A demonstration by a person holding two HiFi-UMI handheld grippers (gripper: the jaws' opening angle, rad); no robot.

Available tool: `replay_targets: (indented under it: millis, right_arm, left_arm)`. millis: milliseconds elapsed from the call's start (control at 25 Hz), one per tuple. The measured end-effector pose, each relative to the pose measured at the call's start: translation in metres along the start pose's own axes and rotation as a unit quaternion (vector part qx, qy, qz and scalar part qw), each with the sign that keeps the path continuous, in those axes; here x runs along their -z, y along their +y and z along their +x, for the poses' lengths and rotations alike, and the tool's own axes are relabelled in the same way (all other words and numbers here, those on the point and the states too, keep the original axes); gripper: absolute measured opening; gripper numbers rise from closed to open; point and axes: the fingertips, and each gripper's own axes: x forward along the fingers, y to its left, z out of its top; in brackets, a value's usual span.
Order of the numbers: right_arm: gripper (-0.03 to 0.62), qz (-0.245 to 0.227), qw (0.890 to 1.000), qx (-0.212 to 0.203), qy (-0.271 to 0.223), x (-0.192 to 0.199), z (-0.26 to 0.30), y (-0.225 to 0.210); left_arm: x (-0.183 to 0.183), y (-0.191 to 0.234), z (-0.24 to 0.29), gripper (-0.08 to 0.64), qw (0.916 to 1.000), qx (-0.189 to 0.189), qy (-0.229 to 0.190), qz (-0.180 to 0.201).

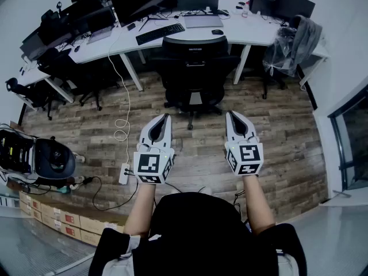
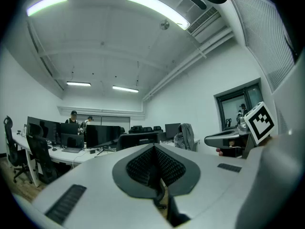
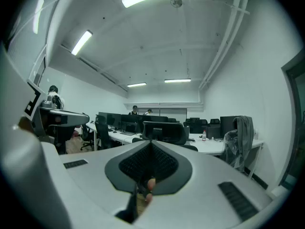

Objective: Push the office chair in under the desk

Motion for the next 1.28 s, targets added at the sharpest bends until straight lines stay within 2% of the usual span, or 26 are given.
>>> replay_targets:
  millis: [680, 1000, 1280]
  right_arm:
    - [0.025, 0.017, 1.000, -0.021, 0.012, 0.027, -0.023, -0.043]
    - [0.025, 0.013, 1.000, -0.019, 0.016, 0.031, -0.019, -0.055]
    - [0.025, -0.005, 0.999, -0.027, 0.021, 0.033, 0.009, -0.059]
  left_arm:
    - [0.017, -0.050, 0.013, 0.015, 0.9997, -0.009, 0.020, 0.009]
    - [0.022, -0.055, 0.028, 0.015, 0.9996, -0.004, 0.026, 0.006]
    - [0.029, -0.039, 0.052, 0.015, 0.9996, -0.011, 0.025, 0.001]
